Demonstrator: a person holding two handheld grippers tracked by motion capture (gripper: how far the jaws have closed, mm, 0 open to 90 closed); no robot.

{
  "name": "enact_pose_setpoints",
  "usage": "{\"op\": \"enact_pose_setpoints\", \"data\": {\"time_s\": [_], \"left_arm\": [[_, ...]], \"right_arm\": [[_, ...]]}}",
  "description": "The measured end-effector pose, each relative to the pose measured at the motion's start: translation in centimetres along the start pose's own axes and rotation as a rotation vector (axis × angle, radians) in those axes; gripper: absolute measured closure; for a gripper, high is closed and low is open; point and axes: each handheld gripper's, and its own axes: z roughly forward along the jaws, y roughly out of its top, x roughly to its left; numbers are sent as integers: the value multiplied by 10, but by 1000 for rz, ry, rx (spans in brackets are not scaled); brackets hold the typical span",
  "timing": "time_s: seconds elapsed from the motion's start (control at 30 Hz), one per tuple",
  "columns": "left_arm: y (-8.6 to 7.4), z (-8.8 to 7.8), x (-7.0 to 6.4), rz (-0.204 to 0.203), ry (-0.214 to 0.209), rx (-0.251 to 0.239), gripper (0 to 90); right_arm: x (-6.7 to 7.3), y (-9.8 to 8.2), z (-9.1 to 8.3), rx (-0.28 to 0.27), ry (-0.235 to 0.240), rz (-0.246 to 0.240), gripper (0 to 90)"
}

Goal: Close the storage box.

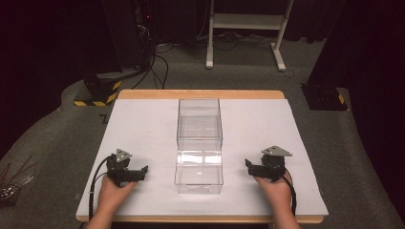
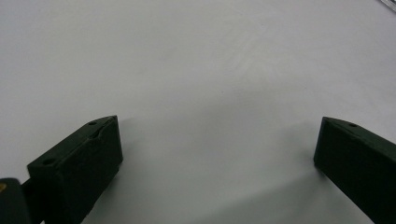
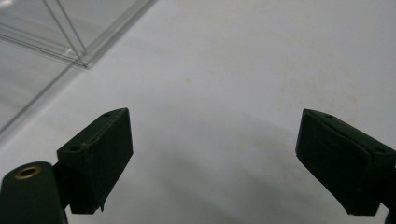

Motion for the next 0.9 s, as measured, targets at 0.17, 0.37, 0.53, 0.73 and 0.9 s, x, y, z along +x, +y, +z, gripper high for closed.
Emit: {"op": "enact_pose_setpoints", "data": {"time_s": [0.17,0.37,0.53,0.73,0.9], "left_arm": [[0,0,0,1,1,0,12],[0,0,0,1,2,-2,11],[0,0,0,2,2,-1,11],[0,0,0,0,2,-1,11],[0,0,0,0,1,0,11]], "right_arm": [[8,5,-14,-64,25,-16,109],[15,8,-22,-99,57,-20,109],[22,10,-29,-123,84,-25,108],[31,13,-41,-163,123,-38,107],[36,15,-48,-187,153,-36,107]]}}
